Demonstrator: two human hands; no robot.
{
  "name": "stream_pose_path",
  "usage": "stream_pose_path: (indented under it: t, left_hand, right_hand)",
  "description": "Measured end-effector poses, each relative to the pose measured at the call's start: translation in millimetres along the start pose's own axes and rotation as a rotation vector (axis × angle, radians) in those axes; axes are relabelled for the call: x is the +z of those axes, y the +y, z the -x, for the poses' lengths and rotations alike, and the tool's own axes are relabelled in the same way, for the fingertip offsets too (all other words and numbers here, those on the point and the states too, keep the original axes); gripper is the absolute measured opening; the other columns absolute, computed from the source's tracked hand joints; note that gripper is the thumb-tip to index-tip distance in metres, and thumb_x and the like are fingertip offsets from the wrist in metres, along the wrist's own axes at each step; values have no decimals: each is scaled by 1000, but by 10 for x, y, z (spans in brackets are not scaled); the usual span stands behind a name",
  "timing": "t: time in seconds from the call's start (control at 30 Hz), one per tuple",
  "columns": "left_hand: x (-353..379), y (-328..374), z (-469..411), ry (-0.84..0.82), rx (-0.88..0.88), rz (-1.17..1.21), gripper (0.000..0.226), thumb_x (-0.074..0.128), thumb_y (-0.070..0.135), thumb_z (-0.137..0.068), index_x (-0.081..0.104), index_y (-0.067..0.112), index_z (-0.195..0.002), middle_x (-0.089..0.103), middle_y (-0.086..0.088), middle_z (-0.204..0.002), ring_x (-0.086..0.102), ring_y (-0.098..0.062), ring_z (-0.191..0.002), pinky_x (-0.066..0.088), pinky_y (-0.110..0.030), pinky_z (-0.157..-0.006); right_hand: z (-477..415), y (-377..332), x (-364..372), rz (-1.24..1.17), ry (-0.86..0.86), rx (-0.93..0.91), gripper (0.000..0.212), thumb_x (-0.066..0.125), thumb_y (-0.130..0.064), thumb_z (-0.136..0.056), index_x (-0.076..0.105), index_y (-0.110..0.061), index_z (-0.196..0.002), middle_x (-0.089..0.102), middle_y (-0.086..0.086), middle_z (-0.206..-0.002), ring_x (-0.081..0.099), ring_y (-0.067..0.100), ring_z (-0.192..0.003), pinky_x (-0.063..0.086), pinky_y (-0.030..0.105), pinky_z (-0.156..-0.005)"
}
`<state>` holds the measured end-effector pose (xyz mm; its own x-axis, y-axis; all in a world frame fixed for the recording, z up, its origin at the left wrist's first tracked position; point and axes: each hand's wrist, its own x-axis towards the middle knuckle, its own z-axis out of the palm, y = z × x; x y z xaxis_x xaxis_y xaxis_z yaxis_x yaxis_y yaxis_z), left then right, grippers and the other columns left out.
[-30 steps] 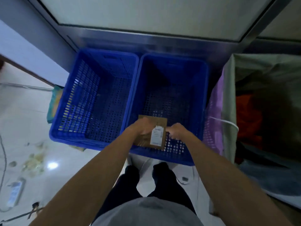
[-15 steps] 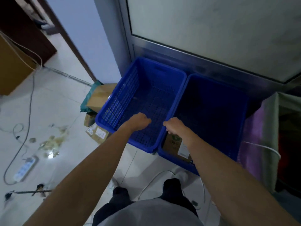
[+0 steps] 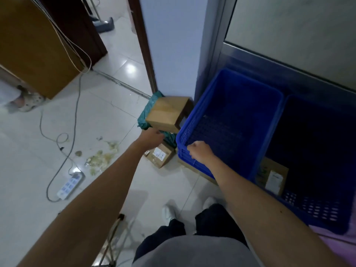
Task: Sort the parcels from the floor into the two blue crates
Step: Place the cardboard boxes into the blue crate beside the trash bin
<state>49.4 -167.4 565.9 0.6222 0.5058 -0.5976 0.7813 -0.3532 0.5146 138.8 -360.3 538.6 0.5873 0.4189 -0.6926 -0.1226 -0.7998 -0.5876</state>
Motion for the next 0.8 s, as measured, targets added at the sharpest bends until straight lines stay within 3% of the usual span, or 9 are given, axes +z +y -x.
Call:
stream_pose_path:
  t: [0.1, 0.2, 0.3, 0.4, 0.53, 0.63, 0.7, 0.73, 0.8]
  left_hand:
    - [-193, -127, -196, -12, -20, 18, 32, 56, 31, -92, 71, 4, -96, 74, -12, -95, 72, -26, -89, 58, -41, -88]
    - [-309, -188, -448, -24, -46, 34, 31, 55, 28, -93, 71, 2, -99, 74, -11, -96, 72, -25, -88, 58, -40, -87]
    - [-458, -219, -740, -15, -54, 66, 26, 56, 27, -94, 70, 5, -99, 73, -12, -99, 71, -23, -90, 57, -44, -92]
    - [-582, -235, -1057, -2, -63, 32, 17, 56, 28, -96, 64, 13, -93, 67, -7, -99, 64, -24, -93, 54, -41, -93]
    - [-730, -332, -1530, 54, -63, -33, 15, 52, 27, -97, 58, 17, -89, 58, -5, -94, 55, -24, -90, 49, -41, -93]
    - [-761, -499, -1960, 15, -56, -24, 16, 53, 28, -99, 57, 16, -90, 58, -6, -96, 55, -27, -93, 48, -42, -94]
    - [-731, -654, -2344, -23, -68, -14, 14, 53, 28, -99, 58, 17, -92, 58, -6, -98, 56, -27, -96, 47, -41, -94]
    - [-706, -748, -2553, -54, -70, -27, 12, 53, 27, -99, 58, 17, -94, 57, -6, -98, 56, -27, -96, 46, -39, -92]
    - [-597, -934, -3016, -145, -79, -46, 18, 51, 26, -99, 61, 12, -97, 58, -8, -97, 56, -27, -93, 45, -36, -87]
  right_hand:
    - [-122, -247, 99, 27, -19, -12, 32, 49, -31, -88, 64, -4, -94, 69, 13, -97, 63, 27, -86, 49, 44, -77]
    - [-286, -467, 133, 17, -20, -18, 24, 49, -26, -91, 50, -12, -73, 57, 6, -76, 48, 18, -67, 37, 35, -63]
    - [-593, -708, 170, 29, -22, -41, 27, 49, -27, -94, 43, -16, -69, 48, 1, -72, 46, 18, -69, 34, 33, -63]
    - [-936, -900, 213, 18, -46, -71, 25, 52, -31, -93, 48, -14, -75, 49, 0, -73, 48, 19, -73, 36, 35, -68]
    - [-1416, -1064, 312, 9, -71, -58, 23, 54, -35, -96, 54, -16, -107, 52, -5, -96, 51, 13, -91, 39, 31, -76]
    - [-1789, -1098, 463, 16, -50, 41, 20, 54, -35, -92, 47, -17, -87, 47, -3, -82, 48, 13, -73, 35, 31, -61]
    - [-2061, -1131, 591, 27, -74, 100, 39, 53, -40, -90, 53, -12, -117, 57, 6, -106, 57, 21, -96, 46, 35, -76]
    - [-2219, -1146, 666, 41, -81, 132, 55, 52, -42, -91, 46, -10, -134, 55, 8, -123, 55, 25, -112, 48, 39, -89]
    - [-2561, -1151, 823, 38, -70, 175, 66, 52, -42, -94, 35, -9, -148, 48, 10, -140, 49, 28, -126, 45, 43, -102]
